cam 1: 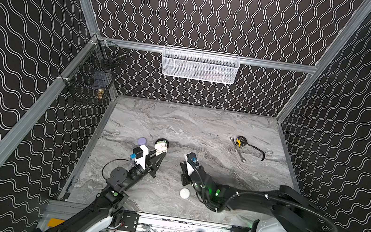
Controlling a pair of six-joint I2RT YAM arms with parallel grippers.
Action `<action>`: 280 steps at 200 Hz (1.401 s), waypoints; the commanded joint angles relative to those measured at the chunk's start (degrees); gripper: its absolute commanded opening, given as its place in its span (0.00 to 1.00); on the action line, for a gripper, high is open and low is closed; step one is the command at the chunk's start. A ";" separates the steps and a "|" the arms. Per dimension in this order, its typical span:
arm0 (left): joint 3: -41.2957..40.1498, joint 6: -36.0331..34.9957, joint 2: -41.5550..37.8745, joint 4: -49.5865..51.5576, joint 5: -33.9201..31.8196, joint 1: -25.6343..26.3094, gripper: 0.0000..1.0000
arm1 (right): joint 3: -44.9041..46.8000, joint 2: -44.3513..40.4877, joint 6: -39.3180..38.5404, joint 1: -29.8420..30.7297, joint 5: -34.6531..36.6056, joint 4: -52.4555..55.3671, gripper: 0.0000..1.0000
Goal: Insert wireless bluetooth earbuds into charging case
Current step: Pick up the wireless bluetooth earbud from the center of the table.
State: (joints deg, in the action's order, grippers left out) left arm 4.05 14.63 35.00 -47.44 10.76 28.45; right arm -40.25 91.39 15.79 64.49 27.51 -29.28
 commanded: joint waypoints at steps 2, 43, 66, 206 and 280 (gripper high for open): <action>0.06 -1.27 -0.35 0.14 -1.34 -0.06 0.00 | -4.47 5.54 7.22 -2.08 -5.86 4.36 0.18; 0.26 -1.51 -1.49 1.47 -1.73 -0.07 0.00 | -13.04 16.76 9.59 -7.44 -10.20 12.19 0.18; 0.34 -1.90 -1.75 2.44 -2.21 -0.12 0.00 | -12.65 19.48 9.81 -9.32 -11.58 10.67 0.19; 0.22 -2.56 -4.59 6.36 -5.40 -0.13 0.00 | -21.55 12.84 15.48 -9.38 -8.92 33.75 0.68; -0.33 -2.12 -6.24 12.59 -15.35 -0.09 0.00 | -36.86 24.52 21.16 -9.32 -9.15 50.73 0.63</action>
State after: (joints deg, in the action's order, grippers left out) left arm 3.68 13.10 29.19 -35.48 -1.80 28.45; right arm -73.82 112.81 34.57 55.11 18.61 14.15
